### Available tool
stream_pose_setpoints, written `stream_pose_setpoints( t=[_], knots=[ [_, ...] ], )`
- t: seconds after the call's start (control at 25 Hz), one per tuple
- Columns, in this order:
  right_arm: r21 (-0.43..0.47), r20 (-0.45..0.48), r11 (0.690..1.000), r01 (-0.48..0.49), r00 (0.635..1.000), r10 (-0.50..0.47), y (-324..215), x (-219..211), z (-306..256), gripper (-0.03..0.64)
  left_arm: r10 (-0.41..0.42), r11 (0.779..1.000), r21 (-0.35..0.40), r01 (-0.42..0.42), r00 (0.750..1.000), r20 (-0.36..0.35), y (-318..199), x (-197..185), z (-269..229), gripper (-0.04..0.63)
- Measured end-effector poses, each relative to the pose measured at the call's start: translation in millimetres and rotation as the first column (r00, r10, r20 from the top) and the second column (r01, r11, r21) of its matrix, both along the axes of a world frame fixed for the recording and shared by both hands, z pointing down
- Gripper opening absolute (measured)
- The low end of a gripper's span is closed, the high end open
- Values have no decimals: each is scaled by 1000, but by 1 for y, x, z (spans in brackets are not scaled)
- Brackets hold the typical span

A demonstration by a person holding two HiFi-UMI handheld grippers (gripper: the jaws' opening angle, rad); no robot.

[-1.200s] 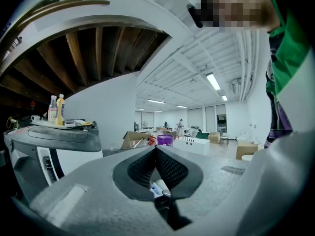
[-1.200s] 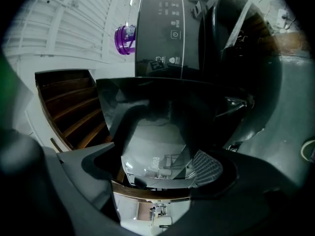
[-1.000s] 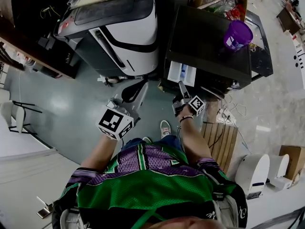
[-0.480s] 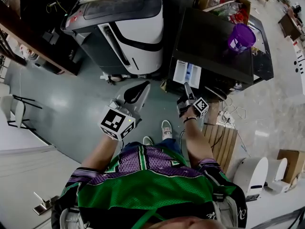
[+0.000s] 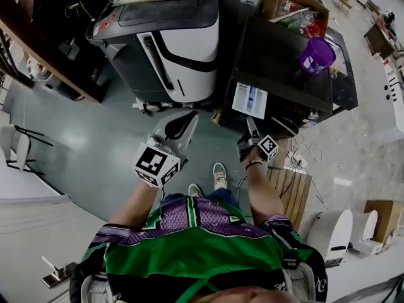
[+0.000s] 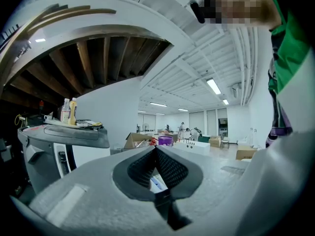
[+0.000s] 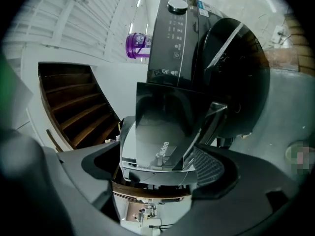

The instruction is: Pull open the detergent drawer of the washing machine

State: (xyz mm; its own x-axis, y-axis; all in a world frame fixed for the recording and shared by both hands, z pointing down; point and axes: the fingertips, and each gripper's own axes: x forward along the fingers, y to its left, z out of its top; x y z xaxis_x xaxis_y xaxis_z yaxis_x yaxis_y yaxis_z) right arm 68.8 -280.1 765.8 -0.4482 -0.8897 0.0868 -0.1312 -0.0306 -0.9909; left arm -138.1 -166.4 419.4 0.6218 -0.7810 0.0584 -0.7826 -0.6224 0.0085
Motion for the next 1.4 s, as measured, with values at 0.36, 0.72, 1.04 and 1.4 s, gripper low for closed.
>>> stream_pose_setpoints(
  t=[0.36, 0.72, 1.04, 1.4],
  knots=[
    [0, -197, 1000, 28, 980, -28, 33, 22, -27, 457, -34, 999, -3, 34, 997, -62, 4, -23, -1, 17],
    [54, -489, 993, 101, 870, -62, 29, 60, -72, 457, -65, 998, 13, 66, 995, -75, -10, -18, -9, 17],
    [152, -706, 961, 233, 706, -60, 13, 78, -135, 457, -101, 994, 24, 104, 989, -106, -29, 3, -24, 17],
    [260, -842, 887, 382, 539, 14, 14, 72, -229, 457, -108, 993, 33, 111, 991, -76, -40, 35, -36, 17]
  ],
)
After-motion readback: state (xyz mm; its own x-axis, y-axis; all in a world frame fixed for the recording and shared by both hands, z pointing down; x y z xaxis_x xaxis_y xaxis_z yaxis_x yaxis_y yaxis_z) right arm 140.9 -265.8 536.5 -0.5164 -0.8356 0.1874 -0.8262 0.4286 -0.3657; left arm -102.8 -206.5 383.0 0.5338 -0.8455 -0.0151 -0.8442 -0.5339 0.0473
